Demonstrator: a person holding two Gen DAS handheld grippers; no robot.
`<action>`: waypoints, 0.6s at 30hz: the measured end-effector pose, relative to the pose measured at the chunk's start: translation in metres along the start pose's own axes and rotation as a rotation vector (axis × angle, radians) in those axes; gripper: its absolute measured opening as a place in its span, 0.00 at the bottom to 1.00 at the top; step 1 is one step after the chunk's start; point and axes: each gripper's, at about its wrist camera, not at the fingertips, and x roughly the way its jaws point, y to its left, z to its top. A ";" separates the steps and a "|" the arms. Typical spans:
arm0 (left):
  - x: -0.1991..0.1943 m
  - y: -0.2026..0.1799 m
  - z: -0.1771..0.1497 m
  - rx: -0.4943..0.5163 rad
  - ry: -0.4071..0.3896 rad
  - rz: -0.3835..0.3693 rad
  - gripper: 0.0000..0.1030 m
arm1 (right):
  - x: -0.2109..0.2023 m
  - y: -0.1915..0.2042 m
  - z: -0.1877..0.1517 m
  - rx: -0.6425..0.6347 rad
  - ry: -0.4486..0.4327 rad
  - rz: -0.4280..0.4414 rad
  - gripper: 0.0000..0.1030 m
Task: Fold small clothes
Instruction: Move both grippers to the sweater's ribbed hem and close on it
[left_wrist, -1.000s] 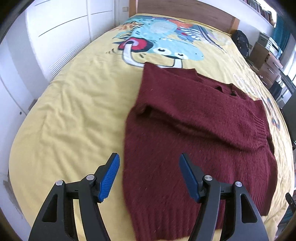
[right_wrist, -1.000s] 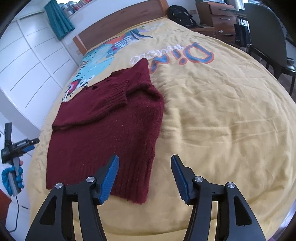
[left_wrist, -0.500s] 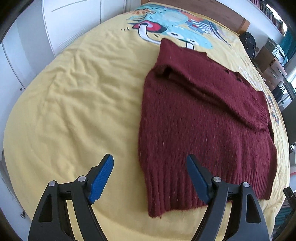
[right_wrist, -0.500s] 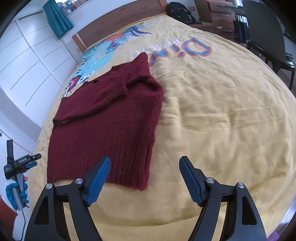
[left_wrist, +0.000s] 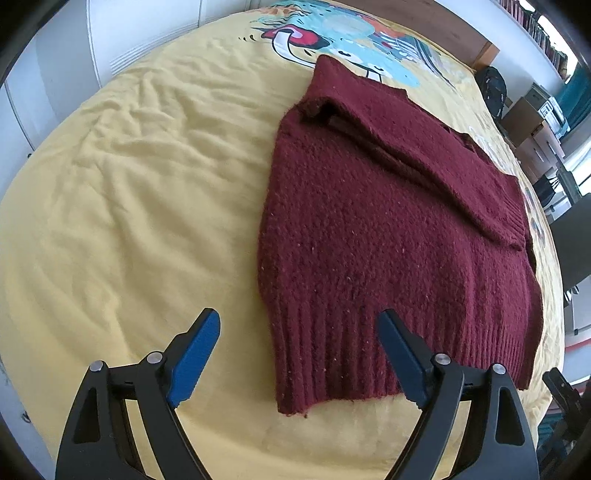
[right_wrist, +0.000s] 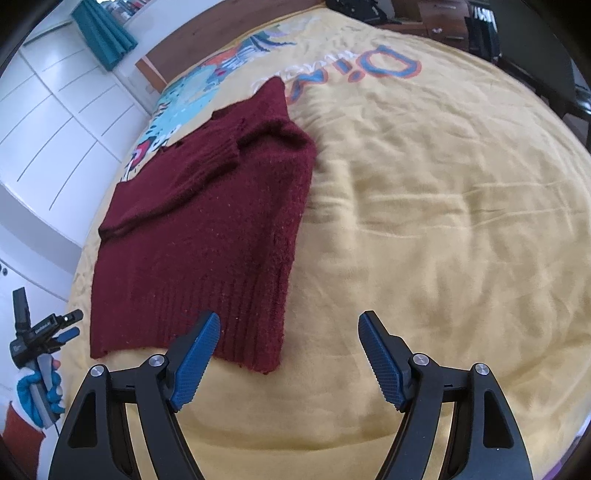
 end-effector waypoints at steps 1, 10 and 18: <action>0.001 0.000 -0.001 -0.004 0.001 0.000 0.81 | 0.003 0.001 0.000 -0.002 0.007 0.001 0.77; 0.014 0.023 0.001 -0.087 0.019 -0.020 0.81 | 0.032 0.015 0.005 -0.033 0.070 0.041 0.77; 0.028 0.024 -0.010 -0.090 0.068 -0.061 0.81 | 0.053 0.022 0.010 -0.055 0.113 0.049 0.76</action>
